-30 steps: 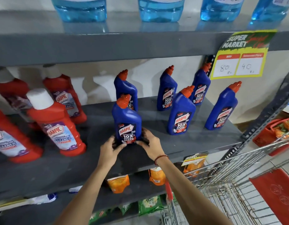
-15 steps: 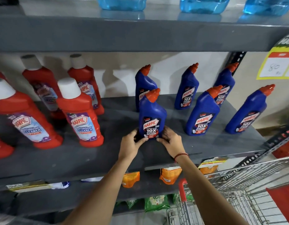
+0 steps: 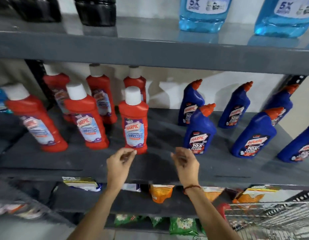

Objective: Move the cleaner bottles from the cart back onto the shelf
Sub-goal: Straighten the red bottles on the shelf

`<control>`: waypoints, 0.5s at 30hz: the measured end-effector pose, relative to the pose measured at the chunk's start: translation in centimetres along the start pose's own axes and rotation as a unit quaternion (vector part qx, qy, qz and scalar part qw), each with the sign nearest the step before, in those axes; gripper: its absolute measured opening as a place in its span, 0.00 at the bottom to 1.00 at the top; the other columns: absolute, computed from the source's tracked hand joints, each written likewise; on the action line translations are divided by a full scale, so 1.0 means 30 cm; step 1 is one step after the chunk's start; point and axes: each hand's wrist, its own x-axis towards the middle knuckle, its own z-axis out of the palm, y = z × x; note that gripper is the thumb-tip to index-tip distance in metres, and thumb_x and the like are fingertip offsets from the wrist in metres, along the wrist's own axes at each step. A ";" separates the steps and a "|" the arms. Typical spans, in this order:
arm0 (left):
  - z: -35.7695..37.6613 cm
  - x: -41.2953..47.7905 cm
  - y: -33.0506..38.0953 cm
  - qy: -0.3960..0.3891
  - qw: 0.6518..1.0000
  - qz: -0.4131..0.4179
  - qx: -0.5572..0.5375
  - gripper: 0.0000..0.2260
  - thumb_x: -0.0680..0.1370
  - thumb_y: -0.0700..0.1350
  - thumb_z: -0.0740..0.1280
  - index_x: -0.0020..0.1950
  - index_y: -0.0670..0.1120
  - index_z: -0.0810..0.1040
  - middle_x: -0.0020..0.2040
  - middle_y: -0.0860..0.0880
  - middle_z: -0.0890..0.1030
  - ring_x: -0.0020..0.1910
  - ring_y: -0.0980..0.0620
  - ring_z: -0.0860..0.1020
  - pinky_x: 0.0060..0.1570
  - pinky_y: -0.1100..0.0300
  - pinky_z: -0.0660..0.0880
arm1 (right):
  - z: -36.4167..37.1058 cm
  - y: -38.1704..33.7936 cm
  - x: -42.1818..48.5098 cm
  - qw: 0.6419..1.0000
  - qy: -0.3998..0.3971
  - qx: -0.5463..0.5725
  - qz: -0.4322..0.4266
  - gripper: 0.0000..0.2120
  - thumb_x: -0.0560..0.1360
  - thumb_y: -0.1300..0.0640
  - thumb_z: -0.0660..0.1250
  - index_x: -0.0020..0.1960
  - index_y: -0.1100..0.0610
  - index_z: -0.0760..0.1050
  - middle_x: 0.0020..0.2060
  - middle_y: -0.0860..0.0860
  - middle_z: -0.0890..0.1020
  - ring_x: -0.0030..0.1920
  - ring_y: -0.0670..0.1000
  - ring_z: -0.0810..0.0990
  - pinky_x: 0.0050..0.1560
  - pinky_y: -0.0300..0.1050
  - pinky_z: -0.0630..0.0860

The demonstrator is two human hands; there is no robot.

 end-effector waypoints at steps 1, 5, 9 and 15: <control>-0.020 0.024 -0.011 0.017 1.000 0.003 0.009 0.03 0.71 0.42 0.73 0.42 0.45 0.80 0.36 0.54 0.82 0.36 0.64 0.80 0.37 0.76 0.72 | 0.041 -0.019 0.006 0.999 -0.031 0.008 0.004 0.12 0.70 0.65 0.72 0.52 0.58 0.77 0.46 0.56 0.81 0.42 0.43 0.79 0.41 0.22 0.73; -0.077 0.115 -0.076 -0.037 0.998 -0.059 0.012 0.23 0.68 0.40 0.75 0.61 0.41 0.73 0.59 0.46 0.78 0.54 0.56 0.78 0.55 0.66 0.74 | 0.219 -0.096 0.034 0.982 -0.186 0.015 0.023 0.27 0.72 0.62 0.70 0.69 0.60 0.65 0.60 0.48 0.73 0.59 0.45 0.73 0.55 0.28 0.71; -0.060 0.154 -0.128 -0.176 0.981 -0.061 0.062 0.33 0.69 0.41 0.74 0.71 0.41 0.64 0.69 0.43 0.71 0.68 0.48 0.69 0.68 0.53 0.66 | 0.306 -0.121 0.051 0.976 -0.217 0.022 0.025 0.27 0.73 0.65 0.67 0.70 0.57 0.62 0.61 0.51 0.76 0.60 0.46 0.74 0.64 0.41 0.72; -0.028 0.175 -0.149 -0.198 0.977 -0.042 0.073 0.29 0.69 0.42 0.74 0.68 0.40 0.68 0.65 0.41 0.76 0.64 0.46 0.74 0.65 0.54 0.70 | 0.311 -0.066 0.056 0.971 -0.232 -0.047 0.025 0.25 0.75 0.58 0.66 0.69 0.56 0.62 0.64 0.52 0.75 0.60 0.43 0.72 0.60 0.35 0.67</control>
